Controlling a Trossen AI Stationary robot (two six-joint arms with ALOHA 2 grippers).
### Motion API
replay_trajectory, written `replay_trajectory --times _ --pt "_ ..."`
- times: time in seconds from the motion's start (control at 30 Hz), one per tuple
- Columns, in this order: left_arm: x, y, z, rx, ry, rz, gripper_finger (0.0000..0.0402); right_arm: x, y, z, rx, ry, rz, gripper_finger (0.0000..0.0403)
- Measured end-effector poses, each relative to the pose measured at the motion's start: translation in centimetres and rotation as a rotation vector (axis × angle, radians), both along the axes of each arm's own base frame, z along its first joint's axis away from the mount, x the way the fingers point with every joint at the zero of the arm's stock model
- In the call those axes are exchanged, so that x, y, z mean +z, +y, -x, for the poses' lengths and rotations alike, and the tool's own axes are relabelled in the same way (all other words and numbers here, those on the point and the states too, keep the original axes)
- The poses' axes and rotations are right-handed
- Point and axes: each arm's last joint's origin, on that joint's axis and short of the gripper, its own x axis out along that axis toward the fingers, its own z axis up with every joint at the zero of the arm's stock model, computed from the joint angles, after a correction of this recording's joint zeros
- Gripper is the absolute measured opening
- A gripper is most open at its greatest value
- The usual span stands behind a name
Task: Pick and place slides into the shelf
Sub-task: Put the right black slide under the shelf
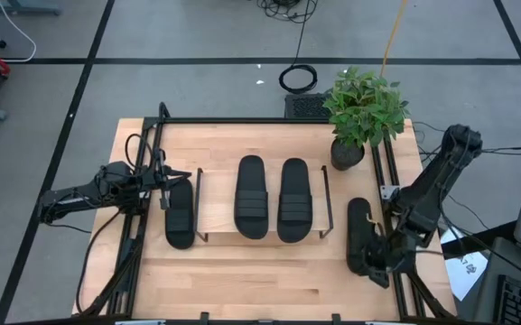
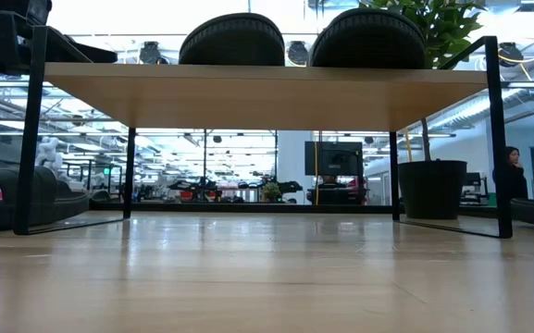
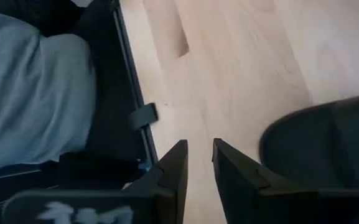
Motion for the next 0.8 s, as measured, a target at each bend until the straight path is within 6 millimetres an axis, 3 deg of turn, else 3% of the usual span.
replay_trajectory --times 0.27,0.53,0.67,0.8 --pt "0.0 0.0 0.0 0.0 0.001 0.0 0.0021 -0.9 1.1 -0.2 0.01 0.099 0.14 0.0046" --pt "0.0 0.0 0.0 0.0 0.004 -0.006 0.0021 0.2 0.9 -0.3 0.06 0.092 0.281 0.0043" --pt "0.0 0.0 0.0 0.001 0.004 -0.008 0.0021 1.4 -0.3 -0.2 0.061 0.062 0.294 0.0043" --pt "0.0 0.0 0.0 0.002 0.006 -0.02 0.0021 1.7 -2.7 0.5 0.007 0.151 0.362 0.0043"
